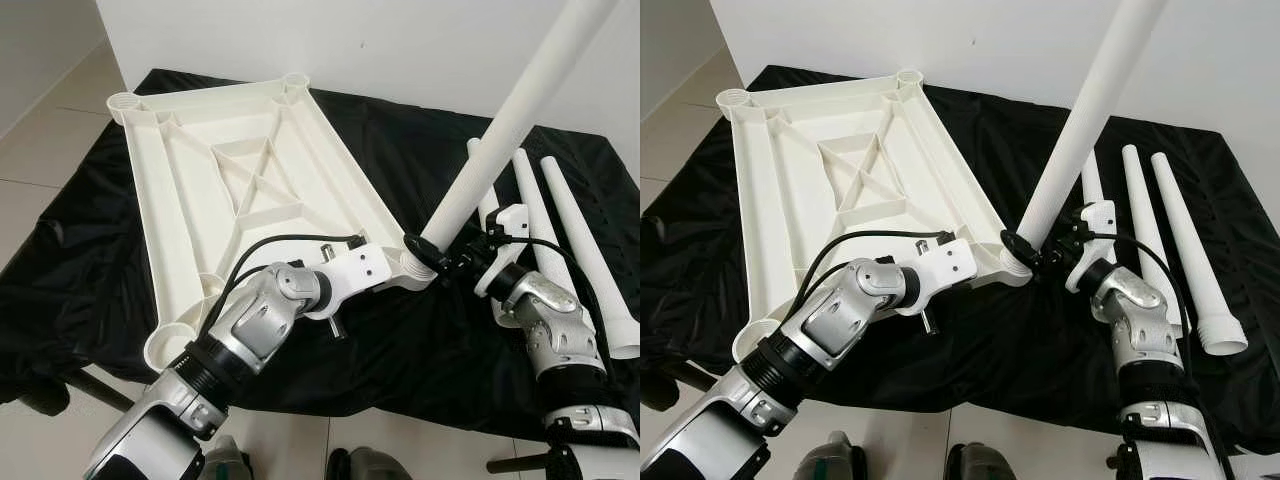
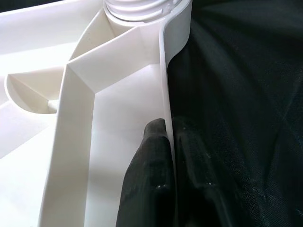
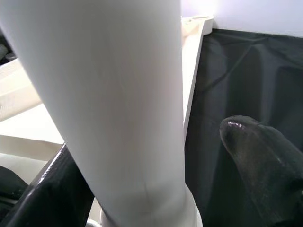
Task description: Building children table
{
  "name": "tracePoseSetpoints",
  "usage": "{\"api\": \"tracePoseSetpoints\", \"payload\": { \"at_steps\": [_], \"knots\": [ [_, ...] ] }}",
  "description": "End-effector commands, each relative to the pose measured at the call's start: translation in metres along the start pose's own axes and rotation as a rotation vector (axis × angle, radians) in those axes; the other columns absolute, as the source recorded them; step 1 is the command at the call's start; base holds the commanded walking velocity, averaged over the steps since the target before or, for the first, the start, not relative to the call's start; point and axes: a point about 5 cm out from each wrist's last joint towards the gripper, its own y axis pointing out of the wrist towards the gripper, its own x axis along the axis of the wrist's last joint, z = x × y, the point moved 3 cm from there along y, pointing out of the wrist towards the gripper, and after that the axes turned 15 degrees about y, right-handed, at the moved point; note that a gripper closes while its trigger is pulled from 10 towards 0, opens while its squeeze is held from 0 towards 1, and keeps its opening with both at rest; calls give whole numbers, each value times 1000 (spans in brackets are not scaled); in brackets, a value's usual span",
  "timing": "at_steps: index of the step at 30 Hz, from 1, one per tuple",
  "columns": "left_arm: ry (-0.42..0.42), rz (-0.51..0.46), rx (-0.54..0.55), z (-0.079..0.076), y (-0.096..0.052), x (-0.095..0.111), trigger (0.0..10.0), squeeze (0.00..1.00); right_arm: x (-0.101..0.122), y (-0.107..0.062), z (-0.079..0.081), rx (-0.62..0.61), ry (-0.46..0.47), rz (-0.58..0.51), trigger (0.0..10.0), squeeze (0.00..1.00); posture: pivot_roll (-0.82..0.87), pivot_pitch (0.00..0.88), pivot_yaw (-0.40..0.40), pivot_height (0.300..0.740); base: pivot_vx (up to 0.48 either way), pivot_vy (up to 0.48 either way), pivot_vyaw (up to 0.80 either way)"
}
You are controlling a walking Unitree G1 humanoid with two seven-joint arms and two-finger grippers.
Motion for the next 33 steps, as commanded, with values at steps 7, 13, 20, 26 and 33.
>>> {"api": "tracePoseSetpoints", "payload": {
  "at_steps": [7, 13, 20, 26, 33],
  "knots": [
    [34, -12, -1, 0, 2, 7, 10000, 0, -1, 2, -2, 17, -19, 8, 0, 0, -35, 31, -36, 740, 0, 0, 0],
    [33, -9, 0, 0, 1, 6, 10000, 0, -4, 2, -2, 23, -10, 21, 0, 0, -32, 31, -37, 740, 0, 0, 0],
    [32, -8, 0, 0, 1, 5, 10000, 0, -12, 1, 2, 30, -10, 40, 10000, 0, -33, 32, -37, 740, 0, 0, 0],
    [30, -9, -1, -1, 1, 5, 10000, 0, -17, 3, 12, -18, 23, -5, 10000, 0, -37, 32, -41, 740, 0, 0, 0],
    [29, -10, 0, -1, 2, 6, 10000, 0, -17, 7, 18, -78, 47, -57, 10000, 0, -40, 31, -43, 740, 0, 0, 0]
  ]
}}
